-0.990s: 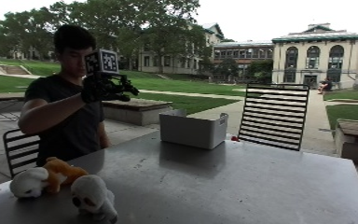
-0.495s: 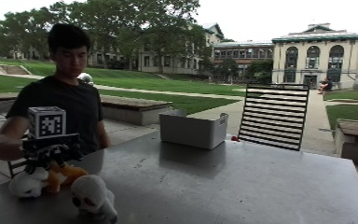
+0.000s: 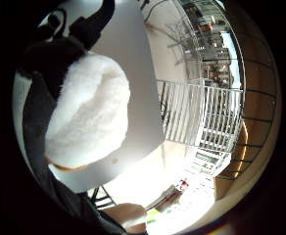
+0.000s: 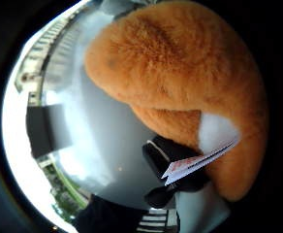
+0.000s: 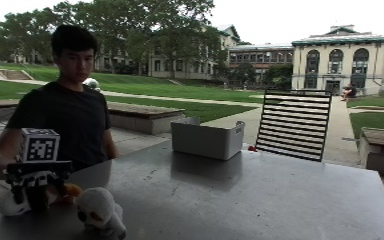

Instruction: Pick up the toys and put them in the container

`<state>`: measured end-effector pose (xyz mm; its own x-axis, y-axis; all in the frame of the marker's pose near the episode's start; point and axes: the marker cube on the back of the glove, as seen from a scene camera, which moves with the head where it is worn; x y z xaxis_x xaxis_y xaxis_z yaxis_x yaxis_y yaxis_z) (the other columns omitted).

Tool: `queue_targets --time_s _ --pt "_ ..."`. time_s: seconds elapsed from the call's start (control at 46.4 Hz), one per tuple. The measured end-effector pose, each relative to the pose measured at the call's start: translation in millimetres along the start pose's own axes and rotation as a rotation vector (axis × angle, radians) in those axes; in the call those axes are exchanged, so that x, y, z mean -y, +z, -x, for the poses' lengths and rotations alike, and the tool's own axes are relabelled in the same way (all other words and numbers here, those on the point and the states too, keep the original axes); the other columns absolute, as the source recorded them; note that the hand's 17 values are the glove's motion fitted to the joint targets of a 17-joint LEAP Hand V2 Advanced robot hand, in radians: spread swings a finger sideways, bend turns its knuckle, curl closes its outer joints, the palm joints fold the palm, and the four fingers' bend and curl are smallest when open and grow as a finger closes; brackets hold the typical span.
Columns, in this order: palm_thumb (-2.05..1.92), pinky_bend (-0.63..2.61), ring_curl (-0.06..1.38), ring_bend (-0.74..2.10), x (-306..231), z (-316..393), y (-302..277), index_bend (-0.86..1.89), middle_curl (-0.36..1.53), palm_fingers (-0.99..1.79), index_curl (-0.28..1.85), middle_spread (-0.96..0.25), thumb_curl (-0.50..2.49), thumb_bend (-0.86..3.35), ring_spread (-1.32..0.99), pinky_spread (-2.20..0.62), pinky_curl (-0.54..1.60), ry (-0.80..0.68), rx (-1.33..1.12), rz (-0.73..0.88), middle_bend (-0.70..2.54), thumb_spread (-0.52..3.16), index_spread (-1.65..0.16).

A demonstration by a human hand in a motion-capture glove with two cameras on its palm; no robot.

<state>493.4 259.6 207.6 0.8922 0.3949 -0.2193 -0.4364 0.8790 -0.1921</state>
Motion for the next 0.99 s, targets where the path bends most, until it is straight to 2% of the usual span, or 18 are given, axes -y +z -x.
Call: queue_targets --time_s 0.129,0.258,0.344,0.409,0.603,0.818,0.99 --pt "0.81 0.71 0.46 1.15 3 3 -1 0.15 0.53 1.12 0.27 -0.27 0.47 0.37 -0.36 -0.28 0.23 0.004 0.015 -0.092 0.71 1.1 -0.38" --pt "0.94 0.57 0.5 1.16 4 14 -8 0.37 0.6 1.29 0.37 -0.3 0.57 0.41 -0.38 -0.38 0.24 0.025 0.044 -0.149 0.89 0.86 -0.35" --pt "1.02 0.59 0.49 1.13 6 20 -26 0.56 0.61 1.41 0.45 -0.3 0.62 0.48 -0.38 -0.42 0.26 0.015 0.145 -0.148 0.93 0.8 -0.31" --pt "0.86 0.61 0.49 1.15 5 27 -49 0.6 0.61 1.31 0.48 -0.3 0.63 0.35 -0.38 -0.45 0.29 0.018 0.206 -0.155 0.93 0.63 -0.28" --pt "0.69 0.78 0.49 1.16 12 53 -147 0.49 0.6 1.04 0.52 -0.34 0.68 0.24 -0.39 -0.45 0.36 0.008 0.295 -0.237 0.81 0.58 -0.31" --pt "0.66 0.84 0.49 1.15 18 124 -253 0.34 0.61 0.98 0.54 -0.39 0.75 0.23 -0.41 -0.45 0.4 -0.167 0.277 -0.27 0.75 0.59 -0.35" --pt "0.63 0.85 0.49 1.15 14 217 -329 0.24 0.62 0.97 0.56 -0.41 0.8 0.21 -0.42 -0.44 0.41 -0.303 0.262 -0.346 0.72 0.63 -0.38"
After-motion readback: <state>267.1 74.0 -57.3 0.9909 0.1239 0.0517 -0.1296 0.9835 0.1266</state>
